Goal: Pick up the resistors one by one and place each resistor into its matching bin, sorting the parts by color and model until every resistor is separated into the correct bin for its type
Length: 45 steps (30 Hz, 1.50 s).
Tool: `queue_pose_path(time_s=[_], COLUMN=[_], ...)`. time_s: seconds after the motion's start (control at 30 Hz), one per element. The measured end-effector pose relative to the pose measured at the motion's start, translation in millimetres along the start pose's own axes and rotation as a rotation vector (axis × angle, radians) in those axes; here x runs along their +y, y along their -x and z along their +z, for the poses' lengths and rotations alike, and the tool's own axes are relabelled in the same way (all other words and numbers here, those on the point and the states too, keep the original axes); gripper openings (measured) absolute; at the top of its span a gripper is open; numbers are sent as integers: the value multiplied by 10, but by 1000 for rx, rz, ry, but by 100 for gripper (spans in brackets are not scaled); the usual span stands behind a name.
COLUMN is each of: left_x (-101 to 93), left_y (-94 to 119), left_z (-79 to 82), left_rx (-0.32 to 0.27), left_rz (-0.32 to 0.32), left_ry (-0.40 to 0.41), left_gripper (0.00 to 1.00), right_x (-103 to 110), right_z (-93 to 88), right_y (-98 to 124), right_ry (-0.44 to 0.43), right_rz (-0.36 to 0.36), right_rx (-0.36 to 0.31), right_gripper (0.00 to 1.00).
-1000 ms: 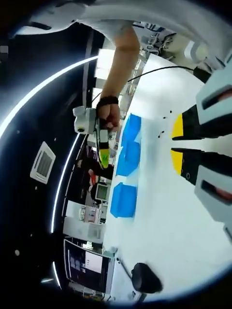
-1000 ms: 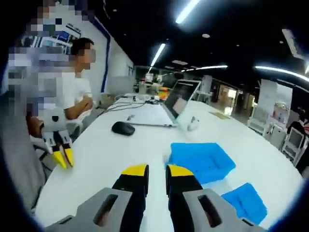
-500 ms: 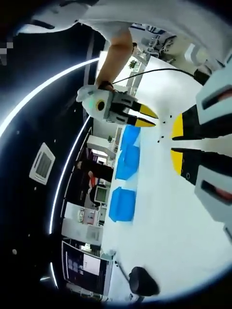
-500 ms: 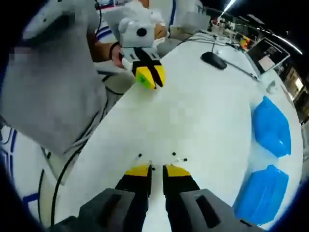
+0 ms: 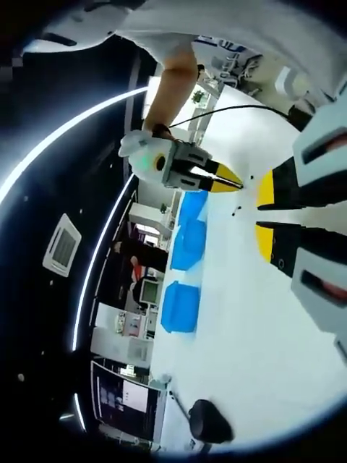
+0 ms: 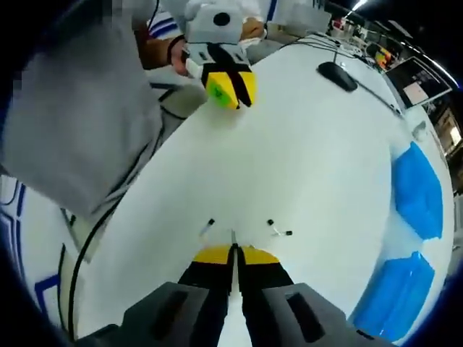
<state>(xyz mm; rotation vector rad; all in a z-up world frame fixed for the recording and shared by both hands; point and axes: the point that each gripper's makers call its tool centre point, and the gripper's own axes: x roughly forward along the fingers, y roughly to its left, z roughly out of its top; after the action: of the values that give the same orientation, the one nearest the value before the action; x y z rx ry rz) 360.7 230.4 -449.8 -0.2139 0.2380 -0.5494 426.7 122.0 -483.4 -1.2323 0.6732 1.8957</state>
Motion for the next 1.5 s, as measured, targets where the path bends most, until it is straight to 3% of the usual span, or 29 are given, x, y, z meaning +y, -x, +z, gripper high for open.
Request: queue_pose_path(time_s=[0.1, 0.23, 0.37, 0.47, 0.6, 0.8, 0.87, 0.97, 1.13, 1.4, 1.43, 1.5], left_x=[4, 26, 58, 76, 89, 108, 118, 127, 160, 194, 194, 200], left_y=[-4, -6, -7, 6, 23, 34, 34, 20, 69, 105, 107, 115], left_z=[-14, 3, 25, 37, 29, 33, 41, 47, 87, 94, 100, 113], left_rx=[2, -2, -6, -10, -8, -9, -11, -9, -16, -20, -22, -27], left_rz=[-1, 0, 4, 8, 10, 16, 19, 21, 33, 47, 46, 47], left_ry=[5, 6, 5, 3, 1, 7, 6, 4, 0, 5, 5, 6], left_gripper=[10, 10, 10, 10, 10, 10, 10, 10, 10, 10, 10, 10], right_x=[-9, -41, -123, -272, -472, -869, -1087, -1385, -1862, -2518, -2595, -2772], right_z=[11, 109, 283, 404, 487, 665, 734, 899, 889, 836, 814, 672], right_y=[8, 61, 170, 269, 378, 583, 700, 921, 1070, 1241, 1252, 1215], right_ry=[-21, -75, -146, -245, -313, -360, -369, -413, -504, -625, -626, -602], right_rz=[-7, -22, -50, -87, -138, -282, -370, -452, -579, -759, -785, -889], right_rx=[-18, -100, -232, -358, -486, -655, -692, -826, -938, -1062, -1061, -981], right_gripper=[6, 6, 6, 6, 6, 6, 6, 6, 5, 6, 6, 6])
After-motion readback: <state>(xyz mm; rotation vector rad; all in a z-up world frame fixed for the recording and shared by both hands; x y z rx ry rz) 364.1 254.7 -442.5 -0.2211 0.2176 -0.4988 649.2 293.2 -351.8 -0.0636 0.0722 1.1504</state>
